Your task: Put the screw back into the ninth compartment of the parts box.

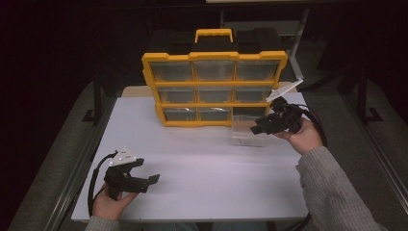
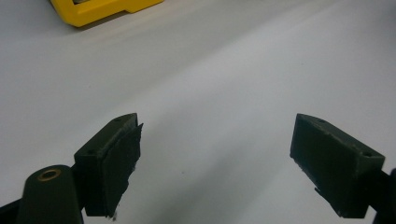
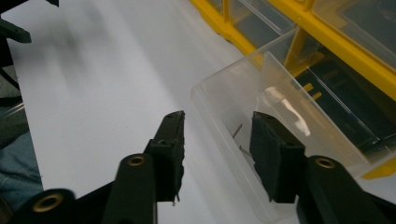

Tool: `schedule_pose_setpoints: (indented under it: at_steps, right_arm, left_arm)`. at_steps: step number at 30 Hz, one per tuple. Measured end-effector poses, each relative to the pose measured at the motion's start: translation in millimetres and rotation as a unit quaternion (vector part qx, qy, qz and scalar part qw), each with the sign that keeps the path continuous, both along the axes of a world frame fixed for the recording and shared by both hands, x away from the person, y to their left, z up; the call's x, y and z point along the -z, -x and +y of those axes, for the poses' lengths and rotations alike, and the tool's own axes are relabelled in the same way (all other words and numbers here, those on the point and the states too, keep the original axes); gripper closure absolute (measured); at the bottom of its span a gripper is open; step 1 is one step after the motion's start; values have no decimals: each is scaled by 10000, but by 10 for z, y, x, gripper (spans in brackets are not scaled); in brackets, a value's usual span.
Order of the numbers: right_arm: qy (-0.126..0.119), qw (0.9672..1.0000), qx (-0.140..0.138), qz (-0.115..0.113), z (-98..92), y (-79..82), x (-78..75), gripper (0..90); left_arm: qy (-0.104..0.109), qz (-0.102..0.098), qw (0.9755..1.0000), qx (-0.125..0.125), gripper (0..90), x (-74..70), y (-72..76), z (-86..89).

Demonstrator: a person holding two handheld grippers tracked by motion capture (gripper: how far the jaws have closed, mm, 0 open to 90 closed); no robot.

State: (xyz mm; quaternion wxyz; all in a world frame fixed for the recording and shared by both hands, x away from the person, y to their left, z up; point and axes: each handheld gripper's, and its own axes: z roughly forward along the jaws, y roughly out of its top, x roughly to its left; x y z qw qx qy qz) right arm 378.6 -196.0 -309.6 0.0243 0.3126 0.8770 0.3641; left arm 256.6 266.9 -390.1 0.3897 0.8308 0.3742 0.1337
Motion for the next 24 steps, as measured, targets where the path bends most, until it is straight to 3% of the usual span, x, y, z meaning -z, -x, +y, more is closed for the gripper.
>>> schedule_pose_setpoints:
  at_steps: [11,13,14,24]
  right_arm:
    - [34,9998,140,-136,-89,226,22,408]
    - [14,9996,202,-186,-105,273,25,387]
    - [-19,9995,214,-230,-122,307,34,386]
    - [-71,9993,279,-249,-202,524,215,330]
  left_arm:
    - [-15,-15,10000,21,157,-7,6,-14]
    - [64,-25,10000,-27,157,-9,9,-24]
    - [-5,-23,10000,5,157,-15,7,-12]
    - [11,-18,10000,6,157,-17,9,-18]
